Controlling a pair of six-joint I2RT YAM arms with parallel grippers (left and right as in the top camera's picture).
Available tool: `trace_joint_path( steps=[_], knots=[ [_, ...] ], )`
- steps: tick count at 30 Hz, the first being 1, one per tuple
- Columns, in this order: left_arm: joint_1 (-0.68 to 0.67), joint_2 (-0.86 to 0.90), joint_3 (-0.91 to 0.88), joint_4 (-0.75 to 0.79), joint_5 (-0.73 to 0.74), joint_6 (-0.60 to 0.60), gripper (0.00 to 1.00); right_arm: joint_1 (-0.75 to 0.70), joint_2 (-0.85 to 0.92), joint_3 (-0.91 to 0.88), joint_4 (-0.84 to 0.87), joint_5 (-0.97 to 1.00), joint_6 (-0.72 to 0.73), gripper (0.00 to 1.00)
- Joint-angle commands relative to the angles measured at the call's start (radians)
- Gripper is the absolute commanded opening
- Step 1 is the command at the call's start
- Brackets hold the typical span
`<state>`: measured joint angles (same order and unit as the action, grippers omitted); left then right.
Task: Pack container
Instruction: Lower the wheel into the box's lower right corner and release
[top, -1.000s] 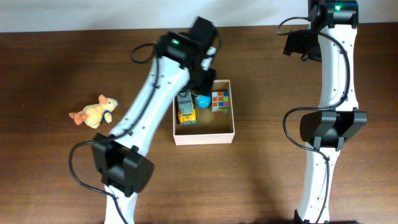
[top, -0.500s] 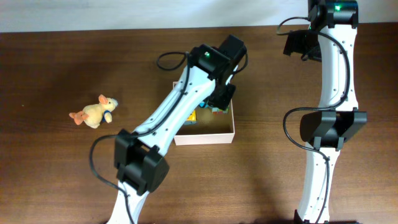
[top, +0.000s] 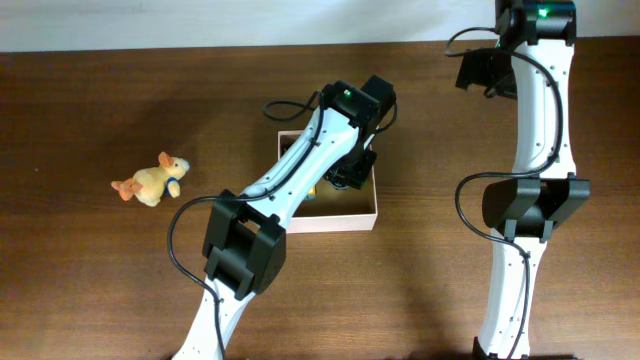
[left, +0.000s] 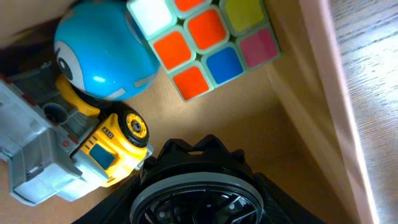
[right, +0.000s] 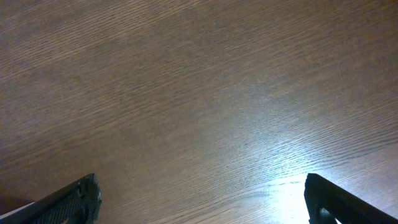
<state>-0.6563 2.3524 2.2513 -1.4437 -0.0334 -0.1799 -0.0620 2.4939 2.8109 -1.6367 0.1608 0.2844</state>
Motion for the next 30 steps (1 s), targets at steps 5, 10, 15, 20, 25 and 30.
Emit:
trace_joint_path(
  steps=[5,10,15,20,25,30],
  knots=[
    [-0.005,0.006,0.018,0.043,0.031,0.002,0.48,0.003,0.015,0.004,0.002,0.016,0.006,0.99],
    [-0.005,0.006,0.018,0.056,0.056,0.002,0.48,0.003,0.015,0.004,0.003,0.016,0.006,0.99],
    [-0.005,0.006,0.018,0.056,0.057,0.002,0.47,0.003,0.015,0.004,0.003,0.016,0.006,0.99],
    [-0.005,0.006,0.018,0.056,0.079,0.002,0.47,0.003,0.015,0.004,0.003,0.016,0.006,0.99],
    [-0.005,0.006,0.018,0.056,0.08,0.002,0.47,0.003,0.015,0.004,0.002,0.016,0.006,0.99],
    [-0.005,0.006,0.016,0.057,0.083,0.002,0.47,0.003,0.015,0.004,0.003,0.016,0.006,0.99]
  ],
)
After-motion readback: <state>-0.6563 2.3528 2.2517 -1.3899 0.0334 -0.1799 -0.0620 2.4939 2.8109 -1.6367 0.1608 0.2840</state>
